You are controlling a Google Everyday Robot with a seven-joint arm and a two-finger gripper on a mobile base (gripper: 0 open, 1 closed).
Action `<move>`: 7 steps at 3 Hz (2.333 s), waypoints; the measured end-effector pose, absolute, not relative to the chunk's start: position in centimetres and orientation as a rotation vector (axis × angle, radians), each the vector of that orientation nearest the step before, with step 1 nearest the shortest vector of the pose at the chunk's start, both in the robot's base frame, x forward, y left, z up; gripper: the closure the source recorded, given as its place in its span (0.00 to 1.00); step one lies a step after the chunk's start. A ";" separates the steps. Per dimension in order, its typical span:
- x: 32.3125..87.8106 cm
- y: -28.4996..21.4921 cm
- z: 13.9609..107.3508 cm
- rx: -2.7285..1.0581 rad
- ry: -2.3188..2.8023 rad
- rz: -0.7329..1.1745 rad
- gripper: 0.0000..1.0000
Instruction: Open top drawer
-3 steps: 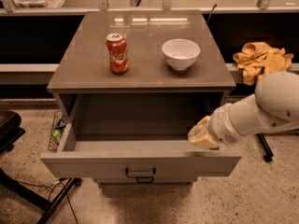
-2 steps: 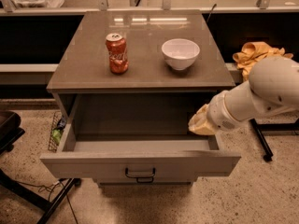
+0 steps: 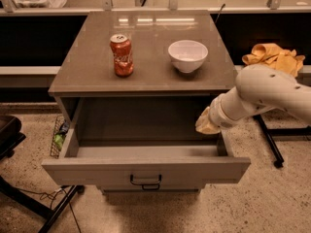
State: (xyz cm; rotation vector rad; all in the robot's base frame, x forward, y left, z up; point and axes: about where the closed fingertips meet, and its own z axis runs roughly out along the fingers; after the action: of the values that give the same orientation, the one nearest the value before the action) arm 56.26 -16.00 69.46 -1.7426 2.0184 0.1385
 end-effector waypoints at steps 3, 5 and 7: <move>53.2 -15.7 62.9 -1.713 2.065 0.232 1.00; 50.0 -15.3 62.3 -1.708 2.084 0.271 1.00; 42.8 -14.0 62.5 -1.725 2.099 0.367 1.00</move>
Offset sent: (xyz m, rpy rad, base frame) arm 0.0055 -0.0034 -0.0382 0.0106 0.0134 -0.0005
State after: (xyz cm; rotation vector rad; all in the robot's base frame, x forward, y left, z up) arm 42.84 -13.99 62.48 -1.7251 2.0987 0.3672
